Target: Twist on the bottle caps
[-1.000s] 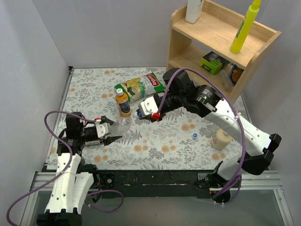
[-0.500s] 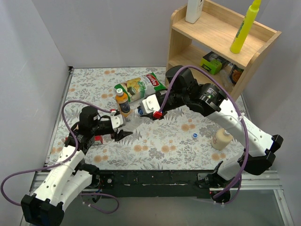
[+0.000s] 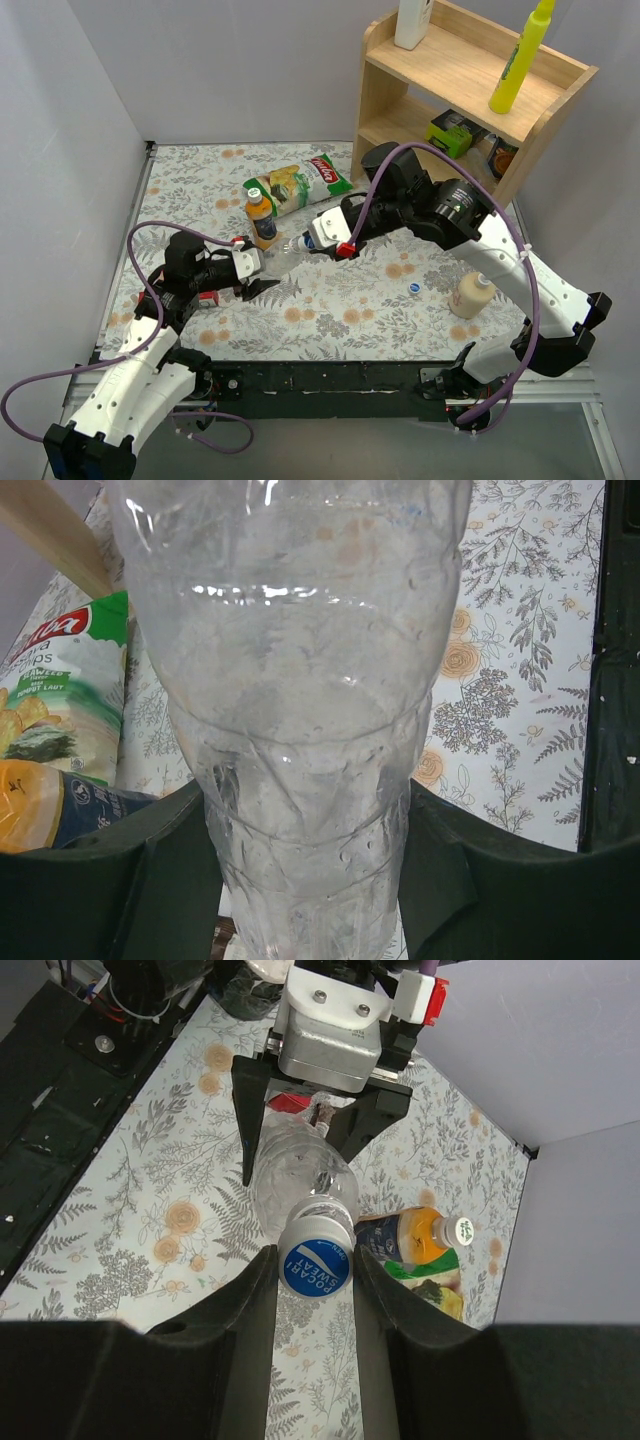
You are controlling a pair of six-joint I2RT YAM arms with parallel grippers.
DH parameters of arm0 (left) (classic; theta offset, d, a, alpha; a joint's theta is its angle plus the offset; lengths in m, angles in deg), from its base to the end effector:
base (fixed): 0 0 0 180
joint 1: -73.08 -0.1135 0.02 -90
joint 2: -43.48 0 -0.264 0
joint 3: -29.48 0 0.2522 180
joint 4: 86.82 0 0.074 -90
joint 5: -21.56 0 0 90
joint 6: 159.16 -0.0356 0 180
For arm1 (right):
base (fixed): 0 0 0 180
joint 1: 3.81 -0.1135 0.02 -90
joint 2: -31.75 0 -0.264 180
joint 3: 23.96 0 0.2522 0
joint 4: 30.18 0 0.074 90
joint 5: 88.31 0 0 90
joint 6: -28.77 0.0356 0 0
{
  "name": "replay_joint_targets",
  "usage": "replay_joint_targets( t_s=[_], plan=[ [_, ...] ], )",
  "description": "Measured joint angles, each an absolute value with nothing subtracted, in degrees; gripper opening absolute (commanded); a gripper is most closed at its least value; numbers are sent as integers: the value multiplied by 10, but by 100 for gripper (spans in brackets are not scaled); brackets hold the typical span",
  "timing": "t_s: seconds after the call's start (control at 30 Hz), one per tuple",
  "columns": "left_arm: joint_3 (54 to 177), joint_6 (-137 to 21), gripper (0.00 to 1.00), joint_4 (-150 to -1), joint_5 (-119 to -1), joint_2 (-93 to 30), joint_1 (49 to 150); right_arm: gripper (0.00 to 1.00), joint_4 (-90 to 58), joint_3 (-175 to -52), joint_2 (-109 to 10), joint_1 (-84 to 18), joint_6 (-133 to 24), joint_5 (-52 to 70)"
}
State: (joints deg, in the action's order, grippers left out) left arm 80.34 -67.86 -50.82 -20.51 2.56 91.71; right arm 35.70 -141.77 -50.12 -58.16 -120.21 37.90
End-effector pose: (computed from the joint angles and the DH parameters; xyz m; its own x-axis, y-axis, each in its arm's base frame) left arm 0.1402 -0.0751 0.2870 -0.4354 0.1307 -0.8907 0.8363 0.4250 -0.3464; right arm 0.1437 0.2364 0.4716 0.6677 -0.2555 -0.6992 -0.7409 -0.3196 -0.5907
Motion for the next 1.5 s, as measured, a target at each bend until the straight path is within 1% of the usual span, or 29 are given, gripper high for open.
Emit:
replay_joint_targets(
  t_s=[1.03, 1.2, 1.5],
  plan=[
    [794, -716, 0, -510, -209, 28, 927, 10, 369, -1399, -513, -578, -1231, 399],
    [791, -716, 0, -530, -208, 26, 933, 10, 360, -1399, -517, -578, -1229, 402],
    [749, -697, 0, -582, -222, 30, 937, 9, 378, -1406, -539, -577, -1237, 402]
  ],
)
